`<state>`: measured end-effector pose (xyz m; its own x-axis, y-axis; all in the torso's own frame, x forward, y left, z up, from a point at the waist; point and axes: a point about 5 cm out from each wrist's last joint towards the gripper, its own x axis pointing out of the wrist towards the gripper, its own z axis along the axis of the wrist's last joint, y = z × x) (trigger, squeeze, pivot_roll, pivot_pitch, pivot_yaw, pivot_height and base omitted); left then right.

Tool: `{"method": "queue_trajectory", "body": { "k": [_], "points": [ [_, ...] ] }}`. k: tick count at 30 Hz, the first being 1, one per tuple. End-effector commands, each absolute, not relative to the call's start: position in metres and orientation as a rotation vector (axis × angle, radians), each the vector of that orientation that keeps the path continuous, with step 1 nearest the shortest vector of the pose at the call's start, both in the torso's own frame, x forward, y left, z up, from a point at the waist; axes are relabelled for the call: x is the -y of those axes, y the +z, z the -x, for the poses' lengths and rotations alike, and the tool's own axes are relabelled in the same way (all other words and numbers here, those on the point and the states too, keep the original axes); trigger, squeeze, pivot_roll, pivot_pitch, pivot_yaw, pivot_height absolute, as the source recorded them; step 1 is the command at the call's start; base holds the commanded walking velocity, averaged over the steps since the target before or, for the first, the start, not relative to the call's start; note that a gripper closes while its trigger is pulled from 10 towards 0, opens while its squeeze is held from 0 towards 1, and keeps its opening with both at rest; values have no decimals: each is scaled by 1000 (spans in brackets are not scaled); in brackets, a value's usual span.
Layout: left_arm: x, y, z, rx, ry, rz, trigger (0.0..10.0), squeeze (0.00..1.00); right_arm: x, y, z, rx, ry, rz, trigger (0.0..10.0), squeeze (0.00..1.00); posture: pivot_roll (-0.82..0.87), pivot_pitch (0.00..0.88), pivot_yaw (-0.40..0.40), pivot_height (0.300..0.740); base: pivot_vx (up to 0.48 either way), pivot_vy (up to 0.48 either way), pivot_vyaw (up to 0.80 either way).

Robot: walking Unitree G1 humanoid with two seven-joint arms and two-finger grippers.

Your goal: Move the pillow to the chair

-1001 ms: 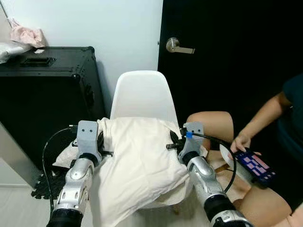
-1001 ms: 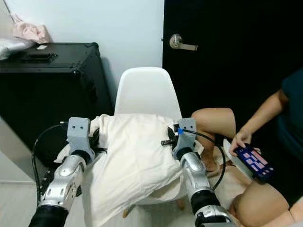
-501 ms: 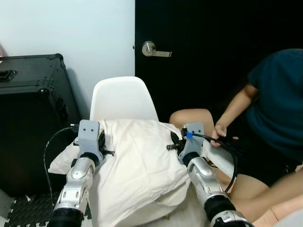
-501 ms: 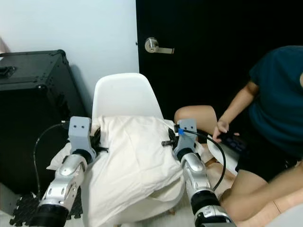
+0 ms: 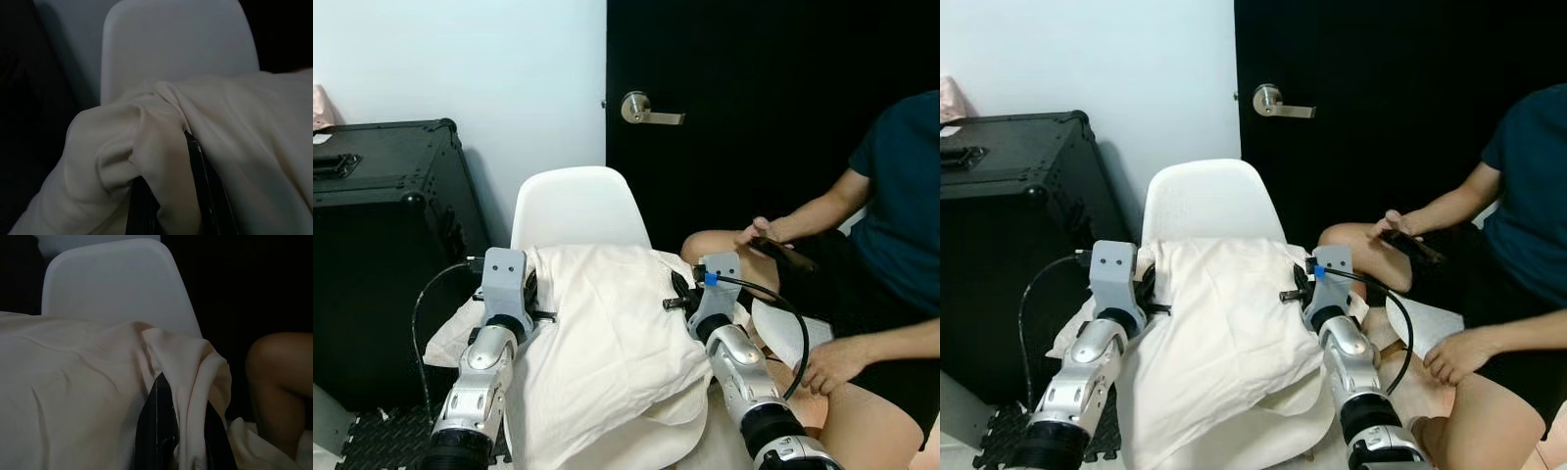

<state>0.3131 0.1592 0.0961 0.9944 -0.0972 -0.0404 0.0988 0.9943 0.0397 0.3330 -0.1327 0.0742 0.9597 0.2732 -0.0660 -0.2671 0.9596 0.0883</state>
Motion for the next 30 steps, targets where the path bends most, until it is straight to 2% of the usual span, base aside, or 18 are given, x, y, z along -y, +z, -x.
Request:
{"method": "queue_trajectory", "body": {
  "k": [1, 9, 15, 30],
  "points": [
    [-150, 95, -314, -28, -140, -108, 10000, 0, 121, 74, -332, -75, 331, -72, 10000, 0, -5, 34, -10, 740, 0, 0, 0],
    [-138, 90, -326, -87, -184, -200, 10000, 0, 122, 73, -337, -111, 307, -70, 10000, 0, -2, 32, -21, 740, 0, 0, 0],
    [-121, 94, -335, -62, -246, -344, 10000, 0, 122, 71, -337, -125, 302, -56, 10000, 0, -7, 31, -16, 740, 0, 0, 0],
    [-133, 89, -340, -80, -181, -354, 10000, 0, 118, 71, -340, -135, 315, -43, 10000, 0, -3, 42, -25, 672, 0, 0, 0]
  ]
}}
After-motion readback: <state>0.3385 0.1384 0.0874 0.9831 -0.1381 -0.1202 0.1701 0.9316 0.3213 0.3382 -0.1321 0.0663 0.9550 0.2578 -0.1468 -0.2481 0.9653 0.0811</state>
